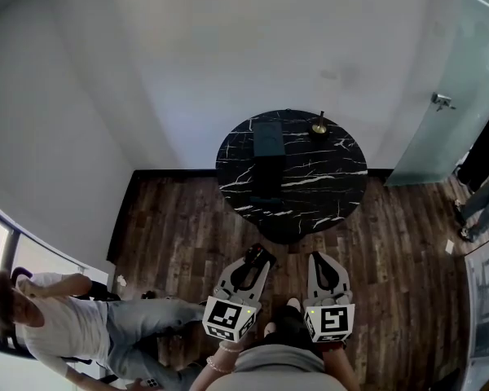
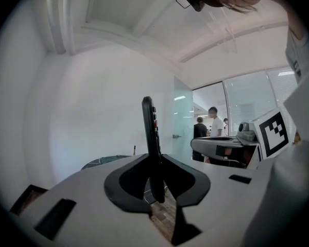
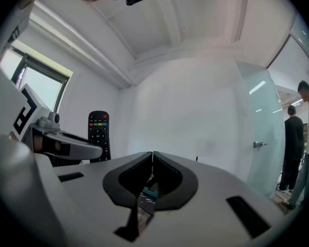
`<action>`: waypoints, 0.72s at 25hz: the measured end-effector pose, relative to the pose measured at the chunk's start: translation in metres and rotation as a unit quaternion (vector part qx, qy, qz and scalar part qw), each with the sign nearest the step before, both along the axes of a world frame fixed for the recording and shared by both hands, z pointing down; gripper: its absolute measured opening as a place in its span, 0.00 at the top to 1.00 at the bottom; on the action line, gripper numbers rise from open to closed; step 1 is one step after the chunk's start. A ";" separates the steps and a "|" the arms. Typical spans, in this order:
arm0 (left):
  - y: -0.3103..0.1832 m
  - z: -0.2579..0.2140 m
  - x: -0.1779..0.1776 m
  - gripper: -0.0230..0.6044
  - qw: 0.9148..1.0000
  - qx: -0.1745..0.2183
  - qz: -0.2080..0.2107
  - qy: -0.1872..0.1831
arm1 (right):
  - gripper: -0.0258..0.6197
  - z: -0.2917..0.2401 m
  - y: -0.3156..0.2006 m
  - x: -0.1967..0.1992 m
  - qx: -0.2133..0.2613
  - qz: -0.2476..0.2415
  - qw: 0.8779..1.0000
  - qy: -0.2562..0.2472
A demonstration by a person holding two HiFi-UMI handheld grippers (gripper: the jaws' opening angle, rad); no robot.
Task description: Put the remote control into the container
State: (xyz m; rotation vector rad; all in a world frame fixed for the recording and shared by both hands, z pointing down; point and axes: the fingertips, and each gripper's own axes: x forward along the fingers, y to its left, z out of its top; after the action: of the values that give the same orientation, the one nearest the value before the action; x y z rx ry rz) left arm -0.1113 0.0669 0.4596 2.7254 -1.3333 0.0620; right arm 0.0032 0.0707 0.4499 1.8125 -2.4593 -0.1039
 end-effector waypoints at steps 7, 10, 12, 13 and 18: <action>-0.031 0.001 0.021 0.83 1.000 -0.003 -0.005 -0.003 | 0.94 0.000 -0.036 0.019 0.003 -0.013 1.000 -0.005; -0.048 -0.003 0.031 0.83 1.000 0.000 -0.011 -0.004 | 0.94 -0.003 -0.054 0.027 0.005 -0.022 1.000 -0.007; -0.061 -0.007 0.038 0.83 1.000 0.000 -0.016 -0.005 | 0.94 -0.006 -0.068 0.033 0.006 -0.028 1.000 -0.008; -0.067 -0.009 0.042 0.83 1.000 0.001 -0.019 -0.005 | 0.94 -0.008 -0.074 0.037 0.006 -0.031 0.999 -0.008; -0.089 -0.011 0.057 0.83 0.999 -0.001 -0.035 -0.004 | 0.94 -0.014 -0.100 0.051 0.015 -0.056 0.998 0.002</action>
State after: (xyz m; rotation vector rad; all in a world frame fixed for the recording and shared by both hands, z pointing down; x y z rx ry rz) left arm -0.0540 -0.0222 0.4482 2.6768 -1.4273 0.0691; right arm 0.0540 -0.0294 0.4356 1.6833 -2.5683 -0.1512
